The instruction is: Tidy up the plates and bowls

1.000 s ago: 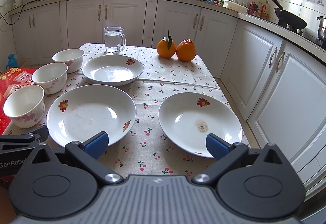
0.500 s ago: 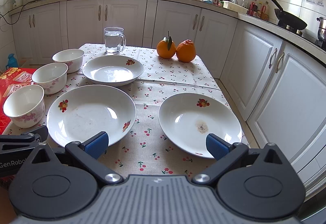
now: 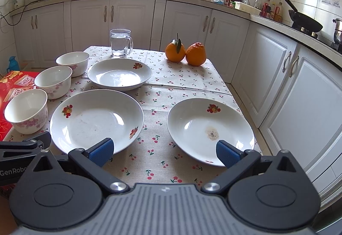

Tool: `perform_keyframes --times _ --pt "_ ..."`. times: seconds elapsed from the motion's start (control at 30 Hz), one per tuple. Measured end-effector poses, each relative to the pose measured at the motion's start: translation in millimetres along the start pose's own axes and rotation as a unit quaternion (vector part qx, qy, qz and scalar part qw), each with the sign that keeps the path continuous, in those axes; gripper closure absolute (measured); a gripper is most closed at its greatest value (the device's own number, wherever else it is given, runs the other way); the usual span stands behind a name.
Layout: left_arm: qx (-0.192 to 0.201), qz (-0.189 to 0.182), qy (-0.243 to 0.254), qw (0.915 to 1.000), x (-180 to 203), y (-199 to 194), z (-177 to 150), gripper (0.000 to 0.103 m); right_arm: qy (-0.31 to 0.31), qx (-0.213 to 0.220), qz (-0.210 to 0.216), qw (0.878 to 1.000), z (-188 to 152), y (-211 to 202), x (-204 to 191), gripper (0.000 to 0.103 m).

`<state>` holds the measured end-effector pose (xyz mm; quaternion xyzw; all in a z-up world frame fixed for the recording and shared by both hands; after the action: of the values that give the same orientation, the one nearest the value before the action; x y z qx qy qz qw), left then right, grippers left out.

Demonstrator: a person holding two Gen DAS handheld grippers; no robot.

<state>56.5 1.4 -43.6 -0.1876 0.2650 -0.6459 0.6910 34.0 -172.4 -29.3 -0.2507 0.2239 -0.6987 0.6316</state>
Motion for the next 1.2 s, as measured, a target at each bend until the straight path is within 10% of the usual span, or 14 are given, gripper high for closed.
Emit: perform_keyframes --times 0.73,1.2 --pt "-0.005 0.0 0.002 1.0 2.0 3.2 1.6 0.001 -0.003 0.001 0.004 1.0 1.1 0.6 -1.0 0.0" --pt "0.026 -0.072 0.011 0.997 13.2 9.4 39.6 0.001 -0.001 0.037 0.018 0.999 26.3 3.0 36.4 0.0"
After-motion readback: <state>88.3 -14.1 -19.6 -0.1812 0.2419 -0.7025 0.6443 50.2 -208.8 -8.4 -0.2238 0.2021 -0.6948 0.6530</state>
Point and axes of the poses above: each gripper's, at about its wrist camera, not at the fingertips, and y roughly the way its jaws point, x to its right, z to its top, the point moved 7 cm from there along y, roughly the way its jaws point, and after that the axes turned 5 degrees about z, right-handed, at the moved point
